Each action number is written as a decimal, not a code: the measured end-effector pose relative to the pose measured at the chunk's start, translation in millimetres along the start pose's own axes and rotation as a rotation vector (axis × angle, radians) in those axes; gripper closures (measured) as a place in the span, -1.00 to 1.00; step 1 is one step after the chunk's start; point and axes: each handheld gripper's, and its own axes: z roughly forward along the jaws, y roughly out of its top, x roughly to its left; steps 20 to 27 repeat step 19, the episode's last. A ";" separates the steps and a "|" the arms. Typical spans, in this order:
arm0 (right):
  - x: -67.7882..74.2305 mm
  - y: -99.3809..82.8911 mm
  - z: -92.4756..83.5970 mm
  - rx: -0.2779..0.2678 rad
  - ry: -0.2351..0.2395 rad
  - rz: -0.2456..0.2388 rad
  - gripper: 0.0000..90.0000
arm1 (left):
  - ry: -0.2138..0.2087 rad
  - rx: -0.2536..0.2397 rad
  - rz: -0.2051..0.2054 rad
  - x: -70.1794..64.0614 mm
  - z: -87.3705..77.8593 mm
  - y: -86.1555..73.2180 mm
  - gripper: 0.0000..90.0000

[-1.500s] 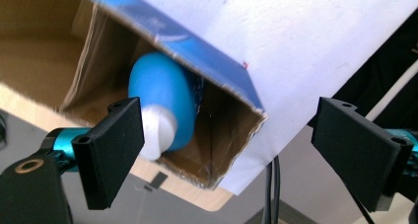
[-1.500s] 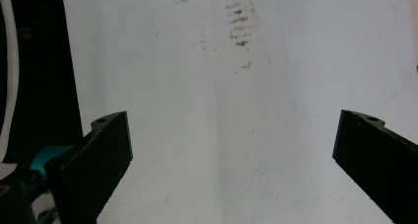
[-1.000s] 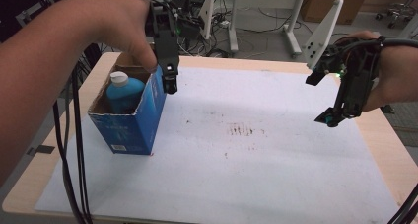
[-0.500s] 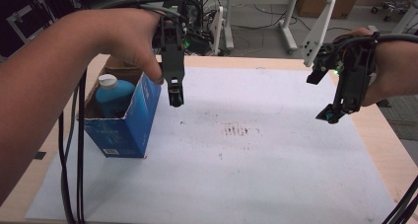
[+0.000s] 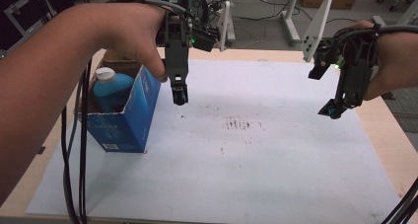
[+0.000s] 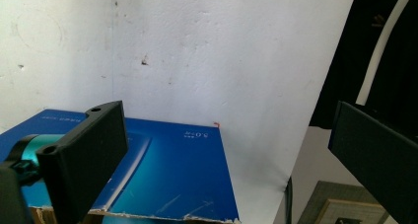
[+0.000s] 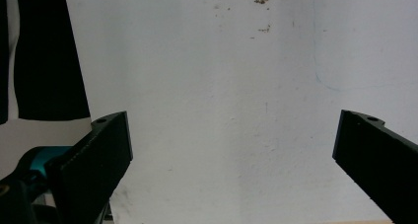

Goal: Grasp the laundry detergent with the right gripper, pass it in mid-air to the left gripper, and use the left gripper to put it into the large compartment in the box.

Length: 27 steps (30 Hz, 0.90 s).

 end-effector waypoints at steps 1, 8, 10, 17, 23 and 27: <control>0.0 0.0 0.0 0.000 0.000 0.000 -0.99 | 0.000 0.000 0.000 0.0 0.0 0.0 -0.96; -1.6 2.0 2.8 0.010 -0.001 -0.007 -0.99 | -0.005 0.002 0.012 -1.0 2.4 -0.7 -0.96; -1.6 2.3 2.9 0.012 0.001 -0.004 -0.99 | -0.006 0.001 0.014 -0.7 1.9 -0.2 -0.96; -3.9 2.9 4.4 0.010 0.005 -0.009 -0.99 | -0.003 -0.003 0.005 2.4 2.5 -0.4 -0.96; -3.8 2.6 4.1 0.011 0.002 -0.006 -0.99 | 0.004 -0.003 -0.003 2.8 2.4 -0.4 -0.96; -3.8 2.6 4.1 0.011 0.002 -0.006 -0.99 | 0.004 -0.003 -0.003 2.8 2.4 -0.4 -0.96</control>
